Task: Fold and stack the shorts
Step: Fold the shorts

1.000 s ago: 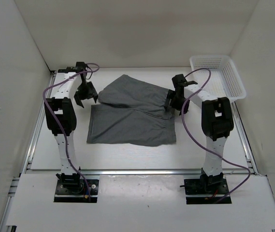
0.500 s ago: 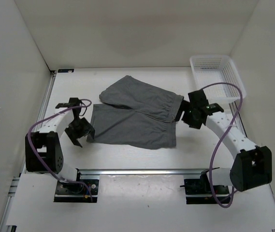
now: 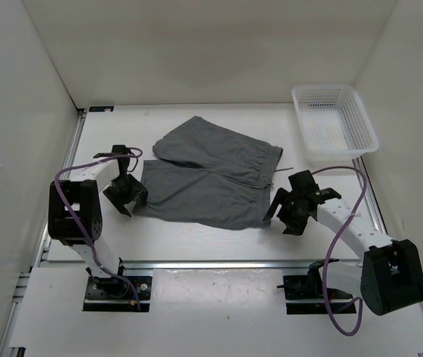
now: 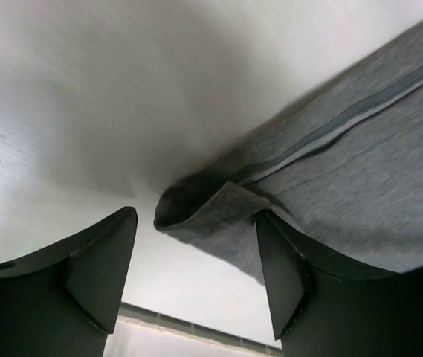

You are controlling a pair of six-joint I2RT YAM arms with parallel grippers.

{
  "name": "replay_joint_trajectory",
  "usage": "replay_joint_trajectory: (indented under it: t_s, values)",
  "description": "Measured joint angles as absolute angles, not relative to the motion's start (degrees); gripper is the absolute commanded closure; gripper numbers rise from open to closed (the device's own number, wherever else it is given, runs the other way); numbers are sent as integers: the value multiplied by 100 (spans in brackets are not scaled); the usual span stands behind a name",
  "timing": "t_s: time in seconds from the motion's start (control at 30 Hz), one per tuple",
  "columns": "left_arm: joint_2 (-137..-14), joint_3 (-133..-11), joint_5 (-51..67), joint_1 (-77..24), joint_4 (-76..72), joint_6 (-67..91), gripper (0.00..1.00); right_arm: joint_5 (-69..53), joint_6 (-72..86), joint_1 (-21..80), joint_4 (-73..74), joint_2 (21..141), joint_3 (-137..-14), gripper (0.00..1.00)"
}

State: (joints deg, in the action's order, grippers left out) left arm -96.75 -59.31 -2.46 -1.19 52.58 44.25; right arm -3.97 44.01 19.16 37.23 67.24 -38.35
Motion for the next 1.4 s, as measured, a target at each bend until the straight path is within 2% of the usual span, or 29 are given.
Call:
replay_joint_trajectory:
  t_s: [0.1, 0.13, 0.23, 0.27, 0.33, 0.37, 0.47, 0.5, 0.57, 0.6, 0.67, 0.83, 1.0, 1.2, 1.4]
  values:
    - [-9824, -6018, -294, -137, 5192, 4466, 36, -751, 4790, 1916, 3417, 6729, -3500, 16]
    - [-9915, -6038, -303, -154, 5179, 4469, 47, -893, 4943, 1916, 3304, 6753, -3402, 16]
    - [-10132, -6198, -215, -244, 5159, 4510, 68, -1199, 5382, 1916, 2993, 6958, -3269, 19]
    - [-10160, -6230, -215, -272, 5140, 4517, 79, -1278, 5516, 1916, 2858, 7067, -3267, 22]
    - [-10180, -6267, -211, -333, 5100, 4515, 89, -1422, 5739, 1916, 2569, 7297, -3267, 26]
    - [-10180, -6267, -215, -344, 5098, 4508, 89, -1463, 5848, 1916, 2456, 7391, -3267, 29]
    - [-10178, -6267, -215, -344, 5098, 4508, 90, -1492, 6090, 1916, 2171, 7588, -3267, 47]
    - [-10175, -6267, -215, -344, 5098, 4506, 90, -1483, 6132, 1916, 2115, 7627, -3269, 63]
    - [-10167, -6267, -215, -344, 5100, 4504, 90, -1389, 6208, 1918, 2088, 7684, -3315, 78]
    - [-10167, -6272, -217, -344, 5113, 4497, 90, -1313, 6230, 1916, 2128, 7686, -3354, 91]
    - [-10145, -6276, -239, -344, 5162, 4486, 90, -1100, 6211, 1918, 2287, 7620, -3489, 99]
    - [-9841, -6536, -268, -349, 5553, 4445, 90, -620, 5902, 1927, 2775, 7170, -4014, 100]
    - [-8934, -6742, -261, -355, 5804, 4440, 90, -333, 5647, 1933, 3223, 6545, -4108, 100]
    - [-7592, -5983, -30, -395, 6025, 4554, 90, -141, 5531, 1959, 3918, 5671, -3879, 100]
    - [-6879, -5570, 174, -401, 6479, 4707, 90, -128, 5592, 1964, 4821, 4954, -3765, 100]
